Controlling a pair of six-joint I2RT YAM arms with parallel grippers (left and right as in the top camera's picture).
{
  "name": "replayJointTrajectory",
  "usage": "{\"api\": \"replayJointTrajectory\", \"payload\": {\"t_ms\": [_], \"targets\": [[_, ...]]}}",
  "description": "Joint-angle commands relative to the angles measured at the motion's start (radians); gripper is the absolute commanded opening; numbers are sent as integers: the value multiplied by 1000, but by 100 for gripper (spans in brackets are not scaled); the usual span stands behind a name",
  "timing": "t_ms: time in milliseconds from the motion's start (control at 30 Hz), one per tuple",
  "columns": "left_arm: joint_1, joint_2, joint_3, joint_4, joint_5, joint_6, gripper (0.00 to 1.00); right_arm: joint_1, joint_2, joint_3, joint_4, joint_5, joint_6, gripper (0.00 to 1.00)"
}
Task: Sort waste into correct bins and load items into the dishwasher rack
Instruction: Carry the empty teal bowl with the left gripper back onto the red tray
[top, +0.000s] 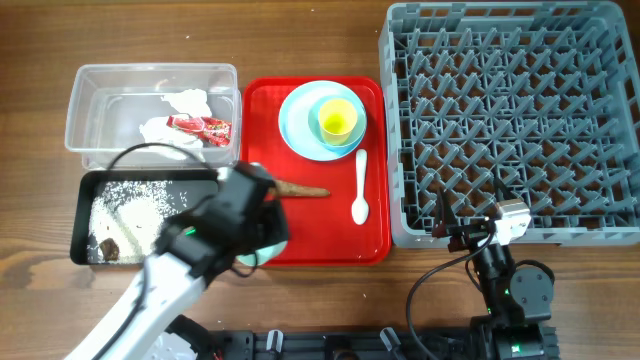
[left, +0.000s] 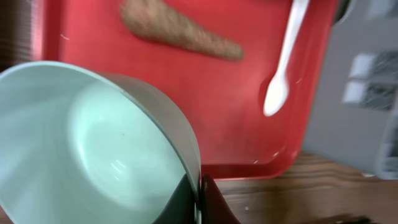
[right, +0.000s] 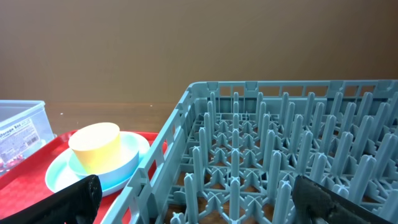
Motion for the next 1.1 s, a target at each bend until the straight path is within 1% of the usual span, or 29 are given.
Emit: {"api": "replayJointTrajectory", "payload": {"t_ms": [0,133,233,267,300,333,367,467,700,767,867,900,967,1000,1033,1067], "targets": [[-95,154,7,62,-106,-37,4,-4,-7,-1,5,10,-8,100],[-114,289,7,116,-110,-40,4,-4,-7,-1,5,10,-8,100],[-115,333,7,113,-108,-40,5,-4,-7,-1,5,10,-8,100],[-114,338,7,110,-105,-40,13,-4,-7,-1,5,10,-8,100],[-114,338,7,109,-105,-40,24,-4,-7,-1,5,10,-8,100],[-114,337,7,110,-105,-40,30,-4,-7,-1,5,10,-7,100],[-114,333,7,113,-106,-40,34,-4,-7,-1,5,10,-8,100],[-106,322,31,113,-107,-39,40,-4,-7,-1,5,10,-8,100],[-87,306,143,112,-140,-39,42,-4,-7,-1,5,10,-8,100],[-67,306,162,113,-144,-39,45,-4,-7,-1,5,10,-8,100],[-37,314,163,141,-145,-40,43,-4,-7,-1,5,10,-8,99],[-34,322,163,158,-149,-45,38,-4,-7,-1,5,10,-8,100],[-33,349,163,198,-168,-82,23,-4,-7,-1,5,10,-8,100],[-33,366,163,216,-170,-93,17,-4,-7,-1,5,10,-7,100],[-33,392,163,231,-169,-107,15,-4,-7,-1,5,10,-8,100],[-33,417,163,232,-169,-129,15,-4,-7,-1,5,10,-7,100]]}}
